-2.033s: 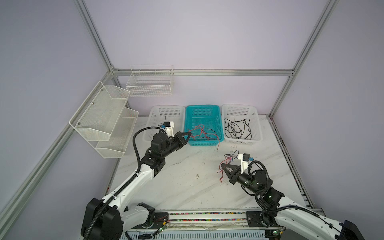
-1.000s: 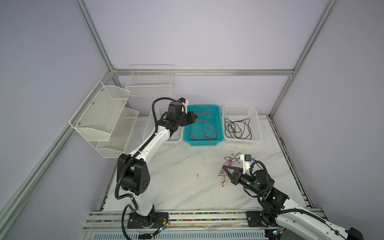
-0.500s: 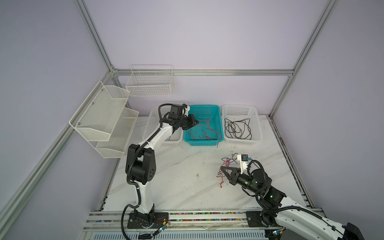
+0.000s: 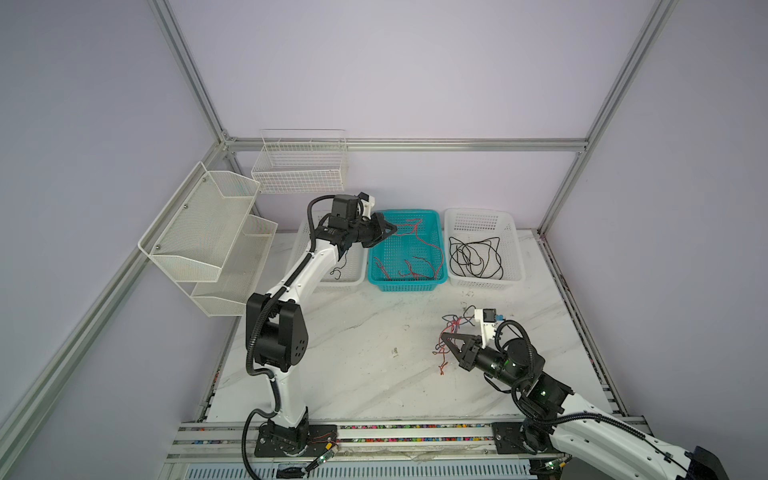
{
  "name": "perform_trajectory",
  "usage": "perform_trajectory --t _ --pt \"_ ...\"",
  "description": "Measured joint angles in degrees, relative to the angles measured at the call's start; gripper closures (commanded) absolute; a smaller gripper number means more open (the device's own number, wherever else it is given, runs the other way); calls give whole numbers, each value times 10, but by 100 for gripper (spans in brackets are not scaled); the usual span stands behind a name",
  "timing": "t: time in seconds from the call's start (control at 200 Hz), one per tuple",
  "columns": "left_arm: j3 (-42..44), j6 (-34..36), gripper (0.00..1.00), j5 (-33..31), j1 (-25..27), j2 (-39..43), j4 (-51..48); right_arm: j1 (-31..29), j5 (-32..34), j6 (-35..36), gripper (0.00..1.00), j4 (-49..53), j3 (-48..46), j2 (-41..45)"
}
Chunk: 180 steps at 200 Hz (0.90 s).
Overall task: Untangle the cables
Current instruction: 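Lower the red wire into the teal basket and open the left gripper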
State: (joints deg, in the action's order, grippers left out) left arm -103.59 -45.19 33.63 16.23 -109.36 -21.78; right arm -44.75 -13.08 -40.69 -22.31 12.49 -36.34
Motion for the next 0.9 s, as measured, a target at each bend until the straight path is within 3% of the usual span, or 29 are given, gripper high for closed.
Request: perform_trajectory --t 0.19,0.395,0.62,0.9 --pt "-69 19 100 -28 -3 -24 -33 0 -3 1 100 0 0 0" --pt "-194 51 100 -70 -9 -121 -76 0 -7 5 100 0 0 4" --pt "-217 67 100 -91 -9 -201 -120 0 -13 12 100 5 0 5" --pt "-217 92 66 -101 -8 -213 -142 0 -17 20 100 15 23 2"
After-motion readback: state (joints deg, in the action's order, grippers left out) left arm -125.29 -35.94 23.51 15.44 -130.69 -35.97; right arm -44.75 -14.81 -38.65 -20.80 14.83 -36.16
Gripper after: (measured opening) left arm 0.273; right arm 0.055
